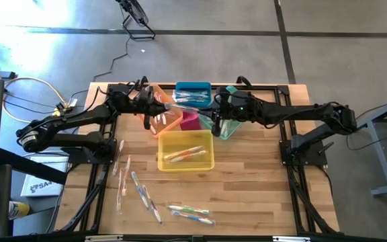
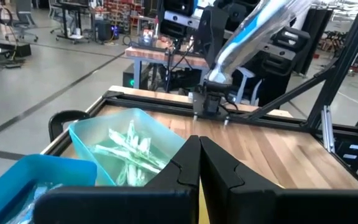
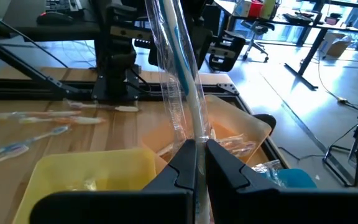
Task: Pick & Place Toothbrushes
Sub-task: Put the blue toothbrush into the blue bin
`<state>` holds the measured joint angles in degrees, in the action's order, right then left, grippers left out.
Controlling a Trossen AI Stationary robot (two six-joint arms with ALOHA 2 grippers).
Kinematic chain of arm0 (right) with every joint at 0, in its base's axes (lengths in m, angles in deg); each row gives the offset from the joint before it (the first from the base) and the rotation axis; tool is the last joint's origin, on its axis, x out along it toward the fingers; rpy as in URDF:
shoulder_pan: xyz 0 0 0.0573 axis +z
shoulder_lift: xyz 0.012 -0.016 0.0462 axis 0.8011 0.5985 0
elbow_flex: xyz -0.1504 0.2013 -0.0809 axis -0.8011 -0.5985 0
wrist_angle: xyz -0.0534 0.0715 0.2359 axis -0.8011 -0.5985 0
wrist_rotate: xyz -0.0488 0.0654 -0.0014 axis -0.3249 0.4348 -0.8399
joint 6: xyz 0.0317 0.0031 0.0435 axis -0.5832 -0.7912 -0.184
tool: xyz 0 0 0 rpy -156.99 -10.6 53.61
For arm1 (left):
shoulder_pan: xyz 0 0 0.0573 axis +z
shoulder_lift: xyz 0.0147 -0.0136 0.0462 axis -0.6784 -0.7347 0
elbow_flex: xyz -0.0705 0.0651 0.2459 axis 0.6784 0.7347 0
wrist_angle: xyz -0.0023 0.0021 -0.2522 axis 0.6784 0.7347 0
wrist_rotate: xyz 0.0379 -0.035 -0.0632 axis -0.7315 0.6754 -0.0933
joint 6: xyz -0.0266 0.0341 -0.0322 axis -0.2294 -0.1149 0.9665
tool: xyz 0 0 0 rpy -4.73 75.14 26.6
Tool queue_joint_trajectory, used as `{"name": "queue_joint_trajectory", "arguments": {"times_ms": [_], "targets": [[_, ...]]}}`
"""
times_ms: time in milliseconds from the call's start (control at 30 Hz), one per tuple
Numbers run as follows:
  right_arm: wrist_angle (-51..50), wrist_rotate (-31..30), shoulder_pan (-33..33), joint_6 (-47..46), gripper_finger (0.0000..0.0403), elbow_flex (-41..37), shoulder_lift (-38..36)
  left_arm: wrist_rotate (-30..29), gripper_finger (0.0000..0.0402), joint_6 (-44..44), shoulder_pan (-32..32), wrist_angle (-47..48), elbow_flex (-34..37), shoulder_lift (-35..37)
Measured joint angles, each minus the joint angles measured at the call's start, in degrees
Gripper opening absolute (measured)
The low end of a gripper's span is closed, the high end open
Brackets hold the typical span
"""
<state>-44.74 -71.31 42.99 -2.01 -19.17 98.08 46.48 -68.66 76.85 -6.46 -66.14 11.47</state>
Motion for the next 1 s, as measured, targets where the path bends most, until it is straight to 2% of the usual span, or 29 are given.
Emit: {"name": "queue_joint_trajectory", "arguments": {"times_ms": [100, 200, 467, 567, 700, 1000], "targets": [[0.0, 0.0, 0.0, -0.5, 0.0008, 0.0, 0.0, 0.0, 0.0004, -1.6, 0.0, -1.3, 0.0, 0.0], [0.0, 0.0, 0.0, -0.6, 0.0008, 0.0, 0.0, 0.0, 0.0027, -1.4, 0.0, -2.7, 0.0, 0.0], [0.0, 0.0, 0.0, -0.6, 0.0008, 0.0, 0.0, 0.0, 0.0144, -1.4, -0.2, -3.8, 0.0, 0.0], [0.0, -0.1, 0.0, -0.7, 0.0008, 0.0, 0.0, -0.1, 0.0175, 0.3, -1.7, -4.8, 0.0, 0.0], [0.0, -0.2, 0.0, -0.7, 0.0008, 0.0, 0.0, -0.4, 0.019, 1.1, -5.0, -9.6, 0.0, 0.0], [0.0, -0.3, 0.0, -0.7, 0.0008, 0.0, 0.0, -10.4, 0.0191, -1.5, -10.4, -13.0, 0.0, -0.4]]}}
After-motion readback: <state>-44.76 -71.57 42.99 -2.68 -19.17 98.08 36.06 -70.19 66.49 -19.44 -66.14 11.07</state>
